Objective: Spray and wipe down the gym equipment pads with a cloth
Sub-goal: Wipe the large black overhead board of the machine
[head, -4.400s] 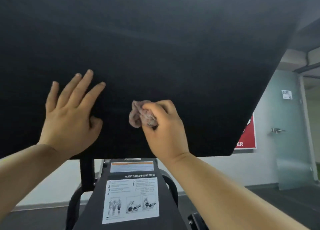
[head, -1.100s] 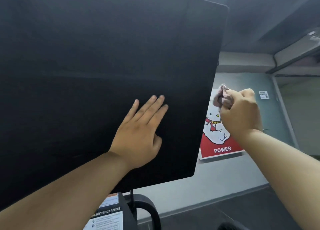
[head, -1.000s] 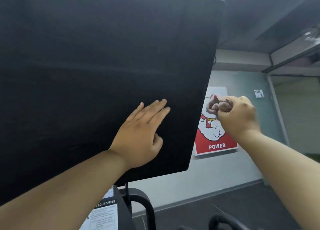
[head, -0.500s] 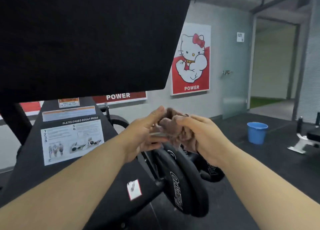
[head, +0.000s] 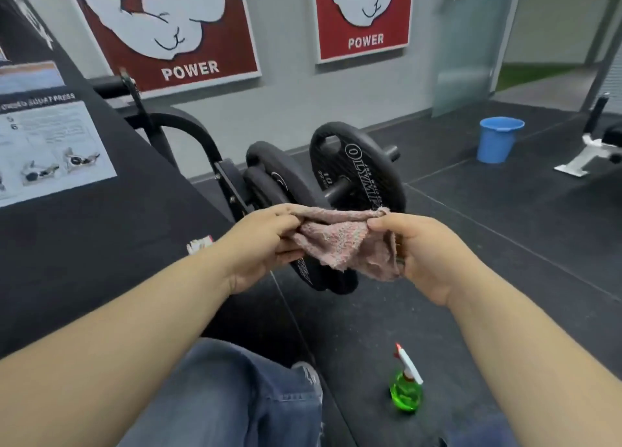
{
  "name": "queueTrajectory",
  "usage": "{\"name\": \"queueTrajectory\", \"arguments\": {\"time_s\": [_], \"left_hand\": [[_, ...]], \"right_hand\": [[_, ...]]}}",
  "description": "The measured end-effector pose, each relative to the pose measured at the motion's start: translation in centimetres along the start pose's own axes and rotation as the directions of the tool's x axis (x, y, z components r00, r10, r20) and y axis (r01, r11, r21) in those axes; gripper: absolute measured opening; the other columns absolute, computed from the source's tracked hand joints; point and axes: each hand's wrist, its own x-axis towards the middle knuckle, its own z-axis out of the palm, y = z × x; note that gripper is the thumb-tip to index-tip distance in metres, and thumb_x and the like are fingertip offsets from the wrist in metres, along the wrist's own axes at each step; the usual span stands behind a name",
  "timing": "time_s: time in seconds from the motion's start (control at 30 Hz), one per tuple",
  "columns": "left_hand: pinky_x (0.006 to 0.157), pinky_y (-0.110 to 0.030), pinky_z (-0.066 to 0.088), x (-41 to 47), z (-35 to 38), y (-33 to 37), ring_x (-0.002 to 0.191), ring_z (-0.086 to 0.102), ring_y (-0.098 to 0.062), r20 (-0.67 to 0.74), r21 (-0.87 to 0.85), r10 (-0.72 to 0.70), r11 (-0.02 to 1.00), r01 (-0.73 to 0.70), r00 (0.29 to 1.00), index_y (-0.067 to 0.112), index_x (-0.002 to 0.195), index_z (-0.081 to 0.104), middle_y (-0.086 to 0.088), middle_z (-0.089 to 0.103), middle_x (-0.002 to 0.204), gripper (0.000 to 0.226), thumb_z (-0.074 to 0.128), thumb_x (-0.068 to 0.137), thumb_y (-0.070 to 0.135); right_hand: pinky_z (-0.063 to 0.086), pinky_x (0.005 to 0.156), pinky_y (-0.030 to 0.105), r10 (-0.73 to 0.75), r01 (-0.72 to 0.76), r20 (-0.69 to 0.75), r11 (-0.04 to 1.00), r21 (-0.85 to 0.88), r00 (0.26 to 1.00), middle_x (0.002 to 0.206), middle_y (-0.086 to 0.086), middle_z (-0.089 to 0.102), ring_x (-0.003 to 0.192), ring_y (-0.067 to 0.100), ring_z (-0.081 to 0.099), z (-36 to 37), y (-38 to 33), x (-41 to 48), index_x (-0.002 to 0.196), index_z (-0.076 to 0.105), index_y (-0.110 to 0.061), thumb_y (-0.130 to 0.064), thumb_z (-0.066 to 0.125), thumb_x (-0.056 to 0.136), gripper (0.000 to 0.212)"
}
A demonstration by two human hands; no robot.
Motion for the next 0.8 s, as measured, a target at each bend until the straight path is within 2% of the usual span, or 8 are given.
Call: {"name": "queueTrajectory", "arguments": {"time_s": [0.1, 0.2, 0.27, 0.33, 0.4, 0.53, 0.63, 0.8], "left_hand": [[0.076, -0.03, 0.056, 2.2, 2.4, -3.2, 0.077, 0.066, -0.013, 0.006, 0.051, -0.044, 0.998, 0.044, 0.999, 0.022, 0.099, 0.073, -0.003, 0.073, 0.093, 0.04, 0.038, 0.1, 0.003], [0.087, -0.038, 0.056, 4.0, 4.5, -6.0, 0.089, 0.064, -0.022, -0.014, 0.077, -0.085, 0.993, 0.086, 0.996, 0.018, 0.098, 0.076, -0.013, 0.074, 0.102, 0.043, 0.039, 0.093, -0.003], [0.088, -0.038, 0.055, 5.3, 6.3, -7.9, 0.09, 0.063, -0.024, -0.031, 0.072, -0.13, 0.989, 0.132, 0.991, 0.017, 0.094, 0.077, -0.014, 0.074, 0.101, 0.043, 0.039, 0.091, -0.003], [0.07, -0.031, 0.053, 6.6, 7.8, -9.3, 0.075, 0.063, -0.02, -0.069, 0.087, -0.168, 0.981, 0.173, 0.983, 0.016, 0.085, 0.073, -0.009, 0.072, 0.083, 0.031, 0.045, 0.094, 0.008], [0.064, -0.033, 0.047, 8.4, 8.8, -10.4, 0.066, 0.058, -0.022, -0.144, 0.144, -0.181, 0.969, 0.202, 0.973, 0.018, 0.073, 0.069, -0.007, 0.065, 0.069, 0.027, 0.051, 0.092, 0.027], [0.09, -0.047, 0.055, 10.7, 9.1, -12.6, 0.091, 0.069, -0.029, -0.173, 0.192, -0.286, 0.929, 0.317, 0.942, 0.023, 0.088, 0.075, -0.004, 0.074, 0.092, 0.045, 0.047, 0.078, 0.057], [0.088, -0.046, 0.052, 11.3, 8.9, -14.2, 0.091, 0.064, -0.026, -0.08, 0.089, -0.432, 0.895, 0.438, 0.898, 0.014, 0.1, 0.069, -0.007, 0.069, 0.095, 0.042, 0.044, 0.096, 0.048], [0.073, -0.035, 0.053, 11.3, 8.0, -14.9, 0.079, 0.063, -0.028, -0.03, -0.171, -0.49, 0.862, 0.478, 0.871, 0.009, 0.111, 0.065, -0.017, 0.063, 0.099, 0.03, 0.039, 0.1, 0.019]], "right_hand": [[0.051, 0.093, 0.058, 0.064, -0.064, -0.014, 0.998, -0.005, 0.998, 0.105, 0.025, 0.071, 0.09, 0.038, 0.069, -2.5, 2.9, 1.1, 0.11, 0.07, -0.002, -0.021, 0.069, 0.075, 0.04], [0.051, 0.078, 0.046, 0.07, -0.076, -0.062, 0.992, -0.104, 0.996, 0.092, 0.009, 0.074, 0.084, 0.028, 0.065, -4.3, 5.3, 1.6, 0.09, 0.076, -0.015, -0.032, 0.074, 0.055, 0.038], [0.041, 0.067, 0.032, 0.04, -0.054, -0.106, 0.989, -0.135, 0.994, 0.072, -0.004, 0.066, 0.07, 0.016, 0.059, -5.6, 7.1, 2.1, 0.067, 0.072, -0.02, -0.024, 0.076, 0.069, 0.006], [0.041, 0.063, 0.027, -0.014, -0.017, -0.15, 0.98, -0.2, 0.989, 0.065, -0.01, 0.065, 0.062, 0.009, 0.057, -6.8, 8.6, 2.7, 0.06, 0.072, -0.021, -0.014, 0.075, 0.078, 0.02], [0.042, 0.062, 0.023, -0.088, 0.041, -0.151, 0.957, -0.288, 0.985, 0.067, -0.008, 0.066, 0.062, 0.008, 0.057, -7.3, 8.8, 3.2, 0.067, 0.075, -0.021, -0.01, 0.077, 0.078, 0.016], [0.05, 0.061, 0.027, -0.109, 0.105, 0.024, 0.84, -0.533, 0.994, 0.073, -0.002, 0.072, 0.062, 0.011, 0.061, -6.9, 9.3, 4.1, 0.073, 0.078, -0.03, -0.013, 0.078, 0.077, 0.018], [0.053, 0.074, 0.036, -0.09, 0.141, 0.109, 0.641, -0.754, 0.99, 0.084, -0.001, 0.071, 0.077, 0.016, 0.064, -5.4, 11.3, 4.4, 0.076, 0.079, -0.032, -0.019, 0.078, 0.078, 0.013], [0.049, 0.079, 0.028, -0.045, 0.175, 0.192, 0.651, -0.738, 0.98, 0.08, -0.006, 0.073, 0.079, 0.01, 0.066, -4.5, 12.1, 4.3, 0.078, 0.077, -0.037, -0.017, 0.075, 0.081, 0.02]]}}
